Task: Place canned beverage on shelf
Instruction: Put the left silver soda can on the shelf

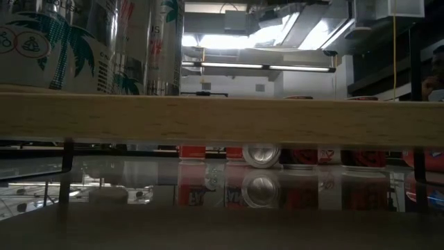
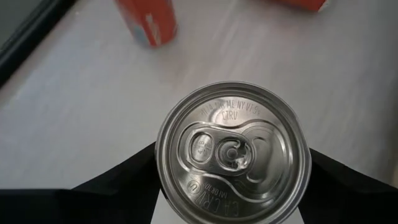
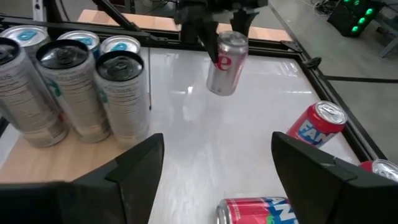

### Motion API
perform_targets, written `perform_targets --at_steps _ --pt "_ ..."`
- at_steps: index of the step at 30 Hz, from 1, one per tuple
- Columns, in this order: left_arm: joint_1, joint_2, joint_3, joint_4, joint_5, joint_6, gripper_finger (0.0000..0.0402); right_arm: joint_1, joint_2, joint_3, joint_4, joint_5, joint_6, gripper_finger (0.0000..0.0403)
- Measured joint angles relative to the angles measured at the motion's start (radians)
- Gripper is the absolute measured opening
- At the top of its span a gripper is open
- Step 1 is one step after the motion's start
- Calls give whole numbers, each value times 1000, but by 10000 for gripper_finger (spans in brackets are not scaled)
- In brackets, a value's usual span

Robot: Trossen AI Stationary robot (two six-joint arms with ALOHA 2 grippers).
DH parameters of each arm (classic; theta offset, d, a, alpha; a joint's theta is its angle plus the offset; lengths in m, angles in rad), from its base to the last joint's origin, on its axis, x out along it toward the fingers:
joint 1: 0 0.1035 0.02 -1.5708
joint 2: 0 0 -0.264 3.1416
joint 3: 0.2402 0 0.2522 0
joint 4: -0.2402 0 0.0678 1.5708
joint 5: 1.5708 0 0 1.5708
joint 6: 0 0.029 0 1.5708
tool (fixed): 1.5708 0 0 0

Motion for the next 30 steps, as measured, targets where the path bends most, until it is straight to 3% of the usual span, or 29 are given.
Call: perform_targets --at_steps 10,23,30 --pt "0 75 180 9 -1 116 278 -93 0 0 14 -45 0 287" --pt "12 391 485 13 88 273 278 -219 32 0 16 -97 1 287" --pt "43 539 672 16 192 305 278 -235 67 0 13 -122 0 287"
